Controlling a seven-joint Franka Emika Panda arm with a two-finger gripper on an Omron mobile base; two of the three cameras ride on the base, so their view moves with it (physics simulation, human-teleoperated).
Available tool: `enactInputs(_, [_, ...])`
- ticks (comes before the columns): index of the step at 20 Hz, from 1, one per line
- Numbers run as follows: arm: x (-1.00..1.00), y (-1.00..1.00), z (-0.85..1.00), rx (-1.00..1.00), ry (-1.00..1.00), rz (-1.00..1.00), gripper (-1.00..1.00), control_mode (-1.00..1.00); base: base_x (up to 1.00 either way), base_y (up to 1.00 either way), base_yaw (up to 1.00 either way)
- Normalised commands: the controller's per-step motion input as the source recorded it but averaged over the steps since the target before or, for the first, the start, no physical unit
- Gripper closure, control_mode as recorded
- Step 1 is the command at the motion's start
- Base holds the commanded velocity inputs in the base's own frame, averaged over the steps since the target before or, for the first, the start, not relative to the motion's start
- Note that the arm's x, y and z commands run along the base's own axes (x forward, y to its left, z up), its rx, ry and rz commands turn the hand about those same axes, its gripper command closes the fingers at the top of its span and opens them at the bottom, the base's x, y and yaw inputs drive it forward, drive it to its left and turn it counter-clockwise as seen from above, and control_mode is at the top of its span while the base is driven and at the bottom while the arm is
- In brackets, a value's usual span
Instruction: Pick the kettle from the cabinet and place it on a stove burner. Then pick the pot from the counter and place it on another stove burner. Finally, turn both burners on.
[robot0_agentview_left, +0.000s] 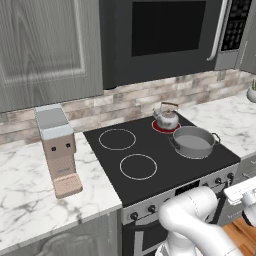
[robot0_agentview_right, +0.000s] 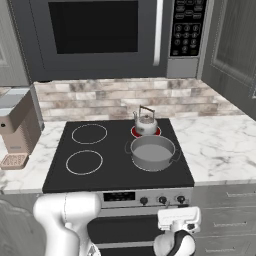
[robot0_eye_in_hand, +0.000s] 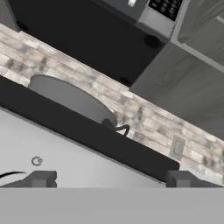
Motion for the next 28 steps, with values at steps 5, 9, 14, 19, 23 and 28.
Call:
enactInputs(5, [0.08,-0.08,0.00,0.09,-0.01,0.12,-1.00,-1.00,0.00,0.00,0.00])
enactInputs(9, [0.04,-0.14,-0.02,0.08,0.00,0.10,-1.00,-1.00,0.00,0.00,0.00])
enactInputs(14, [0.03,-0.12,-0.07,0.07,0.00,0.07,-1.00,-1.00,0.00,0.00,0.00])
enactInputs(19, [0.07,-0.02,-0.13,0.03,0.00,0.06,-1.00,-1.00,0.00,0.00,0.00])
enactInputs(23, [0.12,0.00,-0.16,0.01,0.00,0.05,-1.00,-1.00,0.00,0.00,0.00])
enactInputs(28, [0.12,-0.01,-0.11,0.02,0.00,0.04,-1.00,-1.00,0.00,0.00,0.00])
